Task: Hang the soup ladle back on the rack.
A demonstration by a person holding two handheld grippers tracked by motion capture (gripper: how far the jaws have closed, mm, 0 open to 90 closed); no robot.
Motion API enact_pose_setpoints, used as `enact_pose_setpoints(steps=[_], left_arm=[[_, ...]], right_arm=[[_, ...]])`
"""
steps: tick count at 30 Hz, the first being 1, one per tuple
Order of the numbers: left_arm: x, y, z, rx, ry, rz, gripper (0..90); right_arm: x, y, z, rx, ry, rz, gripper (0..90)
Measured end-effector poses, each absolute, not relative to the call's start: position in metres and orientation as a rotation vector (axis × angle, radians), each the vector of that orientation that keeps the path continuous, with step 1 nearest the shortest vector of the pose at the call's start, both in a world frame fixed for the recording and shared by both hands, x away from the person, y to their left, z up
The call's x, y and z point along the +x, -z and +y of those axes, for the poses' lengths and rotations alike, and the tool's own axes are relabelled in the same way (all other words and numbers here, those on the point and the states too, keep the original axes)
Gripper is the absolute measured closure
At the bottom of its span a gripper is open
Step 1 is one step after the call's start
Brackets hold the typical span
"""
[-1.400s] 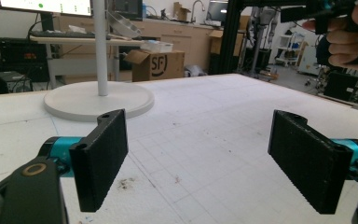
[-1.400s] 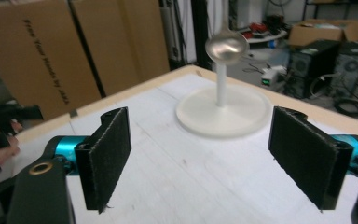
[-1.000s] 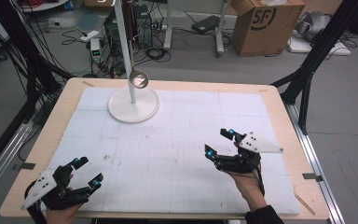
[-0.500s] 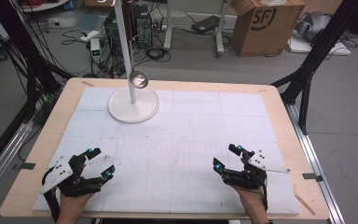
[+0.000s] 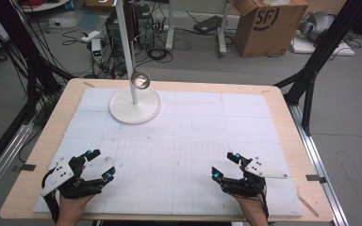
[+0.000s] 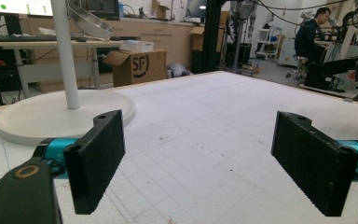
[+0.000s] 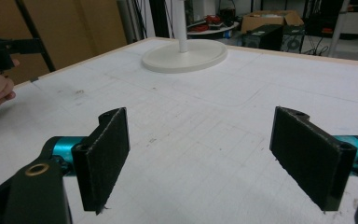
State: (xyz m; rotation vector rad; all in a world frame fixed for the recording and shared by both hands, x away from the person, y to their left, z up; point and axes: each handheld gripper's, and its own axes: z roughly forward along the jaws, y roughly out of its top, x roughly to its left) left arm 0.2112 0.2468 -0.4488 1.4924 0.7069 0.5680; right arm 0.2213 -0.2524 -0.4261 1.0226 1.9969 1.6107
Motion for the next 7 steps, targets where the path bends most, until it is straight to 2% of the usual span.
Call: enact_pose_setpoints(steps=[7], left_arm=[[0.2089, 0.4499, 0.2446, 1.519, -0.564, 0.707, 17.9]], right_arm=[[0.2232, 0.4268, -0.2521, 1.016, -1.612, 1.991, 18.8]])
